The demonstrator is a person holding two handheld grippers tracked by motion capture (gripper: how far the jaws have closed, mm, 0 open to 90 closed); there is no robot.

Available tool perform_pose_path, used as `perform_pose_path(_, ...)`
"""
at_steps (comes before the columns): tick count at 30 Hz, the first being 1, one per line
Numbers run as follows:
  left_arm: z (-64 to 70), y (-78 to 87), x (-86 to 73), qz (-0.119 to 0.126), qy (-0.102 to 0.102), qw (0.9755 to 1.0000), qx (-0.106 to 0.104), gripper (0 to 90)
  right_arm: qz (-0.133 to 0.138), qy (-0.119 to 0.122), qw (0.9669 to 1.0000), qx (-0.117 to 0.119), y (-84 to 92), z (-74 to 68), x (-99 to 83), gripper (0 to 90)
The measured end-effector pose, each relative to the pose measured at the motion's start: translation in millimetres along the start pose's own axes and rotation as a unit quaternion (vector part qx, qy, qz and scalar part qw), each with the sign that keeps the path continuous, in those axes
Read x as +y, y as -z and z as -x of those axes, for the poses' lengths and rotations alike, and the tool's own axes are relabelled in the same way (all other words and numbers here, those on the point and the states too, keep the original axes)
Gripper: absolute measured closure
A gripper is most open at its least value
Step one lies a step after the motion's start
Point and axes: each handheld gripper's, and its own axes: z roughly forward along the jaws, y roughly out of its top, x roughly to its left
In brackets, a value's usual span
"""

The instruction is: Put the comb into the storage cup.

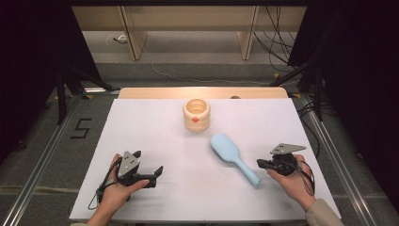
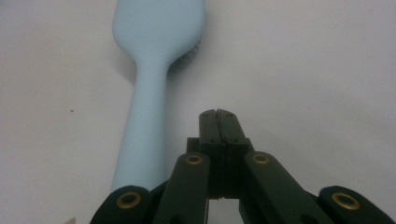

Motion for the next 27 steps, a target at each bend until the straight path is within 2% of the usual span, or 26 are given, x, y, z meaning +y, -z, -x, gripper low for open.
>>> perform_pose_path(5,0.1,-0.1,-0.2,-0.001,0.000,1.0000,0.000,0.0,-0.049,-0.003,0.9988,-0.001,-5.9,-2.5,3.3,90.0)
perform_pose_path(13,0.5,-0.5,-0.3,-0.002,0.000,1.0000,-0.001,0.1,-0.110,0.005,0.9939,0.012,-11.5,-8.9,1.4,90.0)
perform_pose_path(21,0.5,-0.7,-0.4,-0.002,0.000,1.0000,-0.002,0.1,-0.124,0.008,0.9922,0.011,-12.0,-10.8,0.7,90.0)
perform_pose_path(27,0.7,-0.9,-0.4,-0.002,0.000,1.0000,-0.001,0.1,-0.133,0.018,0.9907,0.019,-12.1,-15.7,1.4,90.0)
